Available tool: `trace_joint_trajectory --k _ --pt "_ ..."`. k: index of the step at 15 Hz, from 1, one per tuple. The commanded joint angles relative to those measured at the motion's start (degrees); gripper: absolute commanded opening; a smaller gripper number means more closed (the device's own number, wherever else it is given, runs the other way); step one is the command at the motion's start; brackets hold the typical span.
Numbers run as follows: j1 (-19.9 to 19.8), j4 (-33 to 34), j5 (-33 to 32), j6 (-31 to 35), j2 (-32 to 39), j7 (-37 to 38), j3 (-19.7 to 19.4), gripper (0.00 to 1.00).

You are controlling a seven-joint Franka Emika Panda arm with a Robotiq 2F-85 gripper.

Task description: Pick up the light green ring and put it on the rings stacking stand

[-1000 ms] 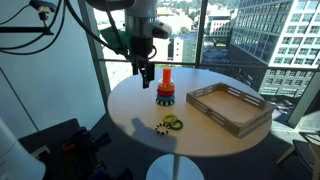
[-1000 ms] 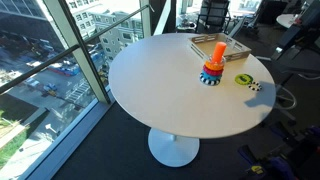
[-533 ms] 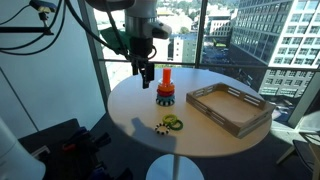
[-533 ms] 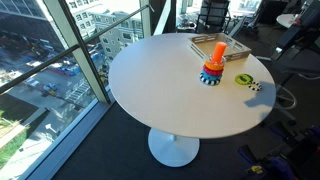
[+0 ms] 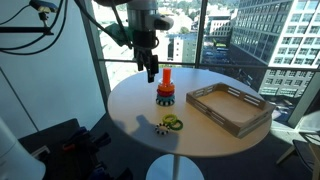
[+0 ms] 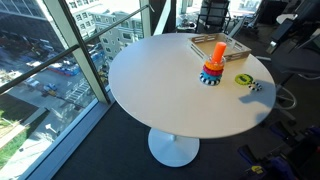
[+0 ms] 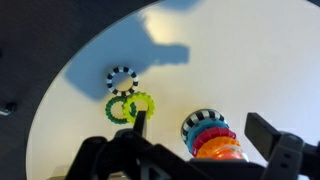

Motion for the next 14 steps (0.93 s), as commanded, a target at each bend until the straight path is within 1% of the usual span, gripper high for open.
trace_joint_trajectory --k 1,4,7,11,14 --pt "-1.5 4.4 -4.8 1.7 5.0 7.4 3.3 1.00" --pt "-2.1 7.5 -10.7 2.7 9.4 15.2 5.1 1.00" --pt "-1.8 10.1 -14.1 2.5 13.7 18.7 5.1 1.00" --pt "-1.5 12.2 -13.7 3.9 18.3 16.0 4.1 1.00" --pt "-1.6 13.2 -14.3 6.3 21.2 13.5 3.5 1.00"
